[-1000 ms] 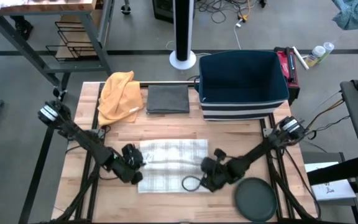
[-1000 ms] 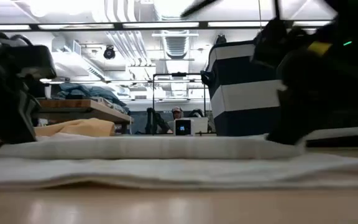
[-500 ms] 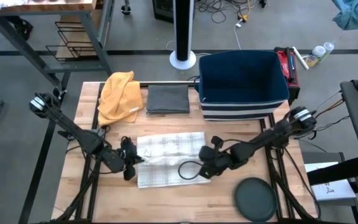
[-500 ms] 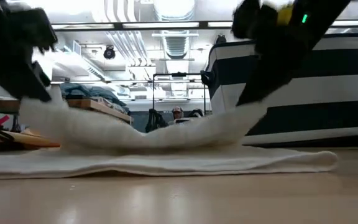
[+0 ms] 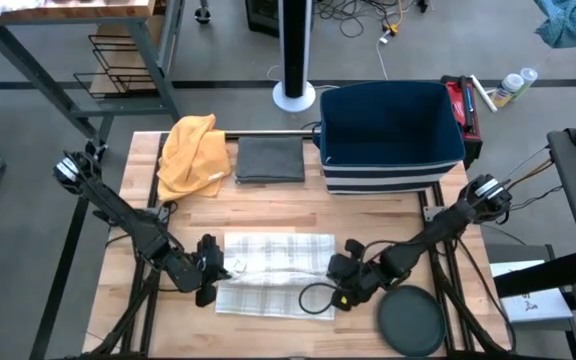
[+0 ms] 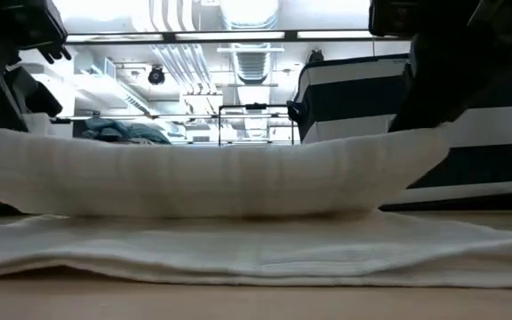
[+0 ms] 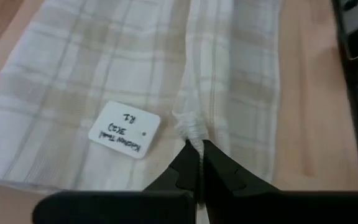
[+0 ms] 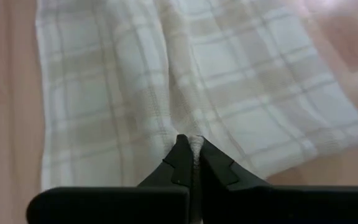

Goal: Fold kitchen towel into neat rectangle
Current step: Fold the white patterned towel

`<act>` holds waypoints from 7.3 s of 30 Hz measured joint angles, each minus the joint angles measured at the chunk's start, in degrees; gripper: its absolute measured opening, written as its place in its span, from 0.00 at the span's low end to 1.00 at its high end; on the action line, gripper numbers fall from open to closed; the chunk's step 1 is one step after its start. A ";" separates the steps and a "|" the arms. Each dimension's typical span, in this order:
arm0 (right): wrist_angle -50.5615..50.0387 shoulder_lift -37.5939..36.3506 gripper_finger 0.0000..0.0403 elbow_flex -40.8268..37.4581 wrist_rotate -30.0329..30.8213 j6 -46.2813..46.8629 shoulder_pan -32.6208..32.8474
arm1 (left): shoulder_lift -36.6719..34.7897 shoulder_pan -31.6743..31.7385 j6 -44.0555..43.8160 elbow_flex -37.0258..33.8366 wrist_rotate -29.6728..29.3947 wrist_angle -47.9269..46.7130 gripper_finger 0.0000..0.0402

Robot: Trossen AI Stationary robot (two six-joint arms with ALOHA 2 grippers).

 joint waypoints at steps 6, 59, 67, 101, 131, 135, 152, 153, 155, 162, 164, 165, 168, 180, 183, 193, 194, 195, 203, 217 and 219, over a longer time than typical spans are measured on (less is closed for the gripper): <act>-0.27 0.96 0.00 -0.09 2.32 -3.74 -4.28 | -1.11 1.40 -0.53 -1.12 -3.65 -5.20 0.00; -4.41 -20.44 0.00 -1.75 10.08 -19.50 -5.30 | -31.07 5.22 9.58 4.25 -10.77 -21.84 0.00; 0.58 -15.06 0.00 -1.81 6.74 -10.01 2.32 | -28.09 -0.53 2.53 -4.20 -5.81 -8.56 0.00; 3.74 -2.27 0.00 0.88 42.19 -36.55 7.69 | -17.50 -5.07 22.24 -2.32 -33.90 -4.69 0.00; -19.98 -5.77 0.00 2.56 52.18 -19.79 -3.71 | -27.91 11.72 46.38 -7.57 -22.69 18.60 0.00; -2.71 -5.74 0.00 2.62 36.92 -41.60 -3.73 | -20.66 20.79 46.93 -7.59 -9.94 25.59 0.02; -3.23 -5.72 0.00 5.61 0.42 -52.61 -5.91 | 20.40 36.59 57.04 6.27 26.33 51.90 0.49; -3.48 -5.68 0.00 5.42 -1.21 -52.36 -5.98 | 22.76 36.63 57.89 8.33 27.51 51.90 0.51; -4.83 -5.66 0.00 5.38 -0.60 -51.20 -5.96 | 26.90 36.65 58.72 11.88 30.68 51.90 0.55; -11.02 -5.68 0.00 6.11 2.58 -49.89 -5.96 | 38.55 36.65 61.04 21.89 34.70 49.56 0.58; -11.10 -5.68 0.00 6.47 2.20 -49.90 -5.94 | 40.65 36.74 61.92 23.87 34.71 48.33 0.57; -11.16 -5.68 0.00 6.69 2.20 -49.89 -5.94 | 41.37 36.74 62.41 24.65 34.67 47.92 0.57; -11.68 -5.68 0.00 8.05 2.30 -50.36 -5.67 | 43.09 36.72 63.38 26.12 34.57 47.13 0.55; -13.82 -5.68 0.00 12.31 1.72 -52.16 -4.46 | 44.64 39.39 65.72 26.99 25.71 43.87 0.53; -14.63 -5.68 0.00 12.85 1.72 -51.53 -3.96 | 44.64 40.05 65.75 26.95 25.72 43.81 0.52; -17.27 -5.72 0.00 15.28 1.74 -49.40 -2.40 | 44.64 41.12 68.24 26.92 25.45 43.56 0.43; -17.45 -5.72 0.00 15.34 1.74 -49.22 -2.42 | 44.64 41.39 68.26 26.92 25.20 43.39 0.42; -17.82 -5.72 0.00 15.50 1.74 -48.96 -2.40 | 44.64 41.70 68.26 26.92 25.01 42.98 0.40; -21.15 -5.72 0.00 16.47 1.76 -46.39 -1.66 | 43.66 44.22 68.94 26.88 22.27 38.47 0.28; -21.34 -7.09 0.00 16.52 7.59 -46.12 -1.67 | 41.40 44.66 70.71 26.88 17.59 32.92 0.02; -21.41 -8.52 0.00 16.52 9.73 -45.11 -2.06 | 38.32 44.65 72.57 26.88 14.56 29.08 0.01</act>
